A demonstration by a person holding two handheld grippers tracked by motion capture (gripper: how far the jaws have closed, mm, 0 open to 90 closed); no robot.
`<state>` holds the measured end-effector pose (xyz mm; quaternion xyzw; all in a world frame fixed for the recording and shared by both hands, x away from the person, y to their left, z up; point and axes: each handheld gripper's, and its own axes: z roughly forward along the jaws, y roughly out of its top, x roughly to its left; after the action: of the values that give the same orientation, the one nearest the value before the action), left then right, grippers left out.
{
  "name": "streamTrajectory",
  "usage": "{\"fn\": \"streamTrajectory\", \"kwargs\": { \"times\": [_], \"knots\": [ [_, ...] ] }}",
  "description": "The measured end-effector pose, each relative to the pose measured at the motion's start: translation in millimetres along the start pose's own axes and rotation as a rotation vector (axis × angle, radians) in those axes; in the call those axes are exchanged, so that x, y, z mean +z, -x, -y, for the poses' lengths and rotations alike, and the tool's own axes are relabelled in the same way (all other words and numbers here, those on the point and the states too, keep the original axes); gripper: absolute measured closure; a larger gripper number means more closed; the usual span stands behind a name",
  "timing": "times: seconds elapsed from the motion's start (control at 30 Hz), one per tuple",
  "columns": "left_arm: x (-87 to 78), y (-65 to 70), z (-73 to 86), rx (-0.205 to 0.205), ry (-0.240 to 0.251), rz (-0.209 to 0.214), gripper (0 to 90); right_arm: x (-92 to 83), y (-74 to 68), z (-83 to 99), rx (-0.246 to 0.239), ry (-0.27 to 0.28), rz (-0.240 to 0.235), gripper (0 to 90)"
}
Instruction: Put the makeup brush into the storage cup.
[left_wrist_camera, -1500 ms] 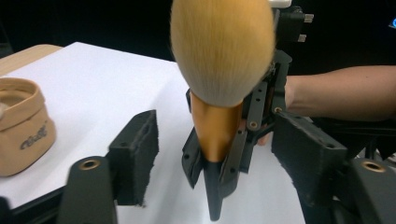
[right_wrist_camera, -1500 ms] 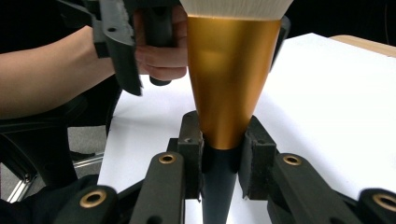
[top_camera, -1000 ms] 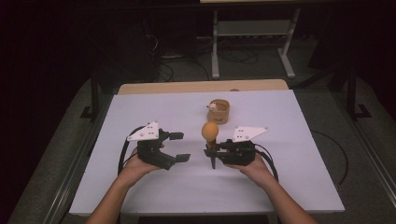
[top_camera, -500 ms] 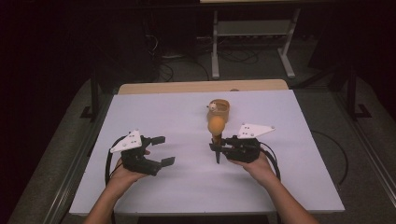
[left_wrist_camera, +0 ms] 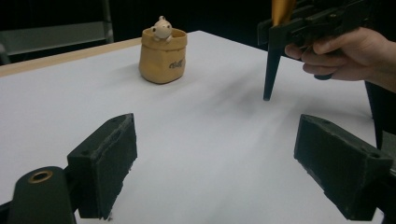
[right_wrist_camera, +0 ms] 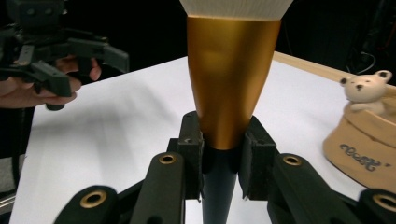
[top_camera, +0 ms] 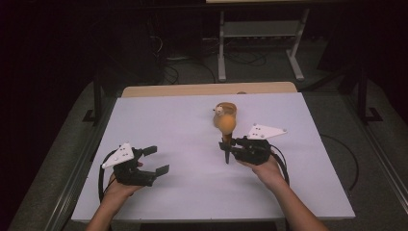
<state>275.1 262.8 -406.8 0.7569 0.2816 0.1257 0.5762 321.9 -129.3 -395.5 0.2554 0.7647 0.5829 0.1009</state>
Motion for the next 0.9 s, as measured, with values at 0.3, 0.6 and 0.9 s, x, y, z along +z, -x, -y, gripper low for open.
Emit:
{"fn": "streamTrajectory", "kwargs": {
  "times": [0.3,0.6,0.9],
  "knots": [
    [-13.2,0.9,11.0,-0.015,-0.006,-0.035,13.3,-3.6,8.1,-7.9,0.016,0.001,0.053,72.4],
    [-20.0,3.7,15.5,-0.030,-0.014,-0.050,13.6,-6.7,20.1,-10.3,0.042,0.025,0.097,72.4],
    [-18.7,5.1,15.3,-0.031,-0.008,-0.042,13.6,-6.9,32.4,-14.6,0.067,0.019,0.175,72.4]
  ]
}}
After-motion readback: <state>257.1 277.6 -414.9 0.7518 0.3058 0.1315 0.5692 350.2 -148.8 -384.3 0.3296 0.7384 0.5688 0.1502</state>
